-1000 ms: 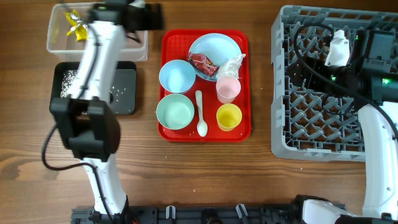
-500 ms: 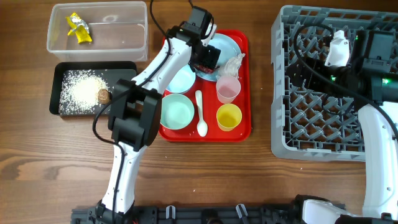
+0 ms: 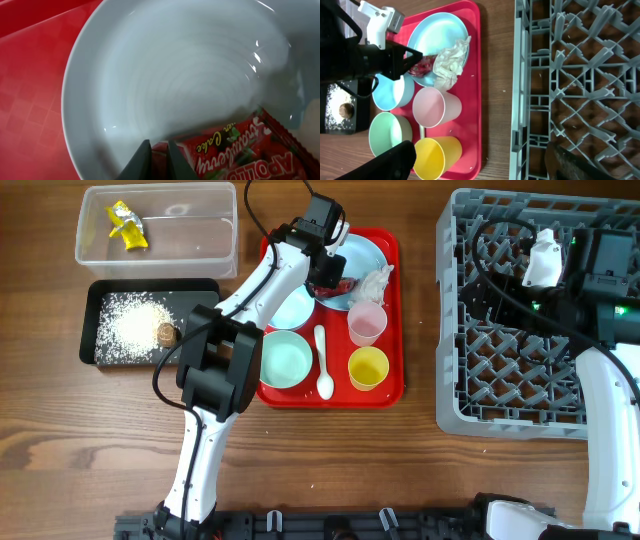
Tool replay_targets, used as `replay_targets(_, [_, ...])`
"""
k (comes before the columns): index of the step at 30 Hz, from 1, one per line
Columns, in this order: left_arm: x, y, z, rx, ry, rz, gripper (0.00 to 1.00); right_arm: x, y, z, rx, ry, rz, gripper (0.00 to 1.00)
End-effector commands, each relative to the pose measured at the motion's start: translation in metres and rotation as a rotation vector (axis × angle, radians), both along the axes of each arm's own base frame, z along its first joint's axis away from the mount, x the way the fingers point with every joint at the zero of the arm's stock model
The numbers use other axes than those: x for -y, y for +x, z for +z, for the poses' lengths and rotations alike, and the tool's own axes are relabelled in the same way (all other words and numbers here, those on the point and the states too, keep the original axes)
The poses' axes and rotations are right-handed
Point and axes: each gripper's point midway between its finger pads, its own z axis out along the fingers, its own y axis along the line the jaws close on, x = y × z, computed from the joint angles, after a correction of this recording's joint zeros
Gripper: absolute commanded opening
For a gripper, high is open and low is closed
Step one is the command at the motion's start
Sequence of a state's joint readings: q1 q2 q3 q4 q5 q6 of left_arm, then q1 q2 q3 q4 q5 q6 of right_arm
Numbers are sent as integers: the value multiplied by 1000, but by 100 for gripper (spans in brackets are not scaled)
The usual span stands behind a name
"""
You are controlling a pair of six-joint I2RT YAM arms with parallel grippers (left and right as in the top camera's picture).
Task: Sort waste into correct bins and load items into the dishwasher rack
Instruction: 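Grasp the red candy wrapper on the plate with the left gripper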
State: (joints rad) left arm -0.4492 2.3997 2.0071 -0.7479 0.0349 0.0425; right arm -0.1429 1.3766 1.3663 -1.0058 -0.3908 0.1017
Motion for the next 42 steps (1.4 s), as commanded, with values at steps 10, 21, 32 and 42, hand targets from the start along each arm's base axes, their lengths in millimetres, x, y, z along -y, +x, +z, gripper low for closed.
replay_targets(10, [8,6,58,103,-57,-12,5,2,3,9,27,-11,-9,86])
replay_targets(21, [16,-34,60,30,43,-184,54,2,2,9,23,-9,-10,85])
replay_targets(32, [11,-34,-5,-43,135,-224,64,2,1,8,16,-10,-9,85])
replay_targets(42, [19,-20,-15,2,109,-200,4,2,2,9,22,-10,-8,85])
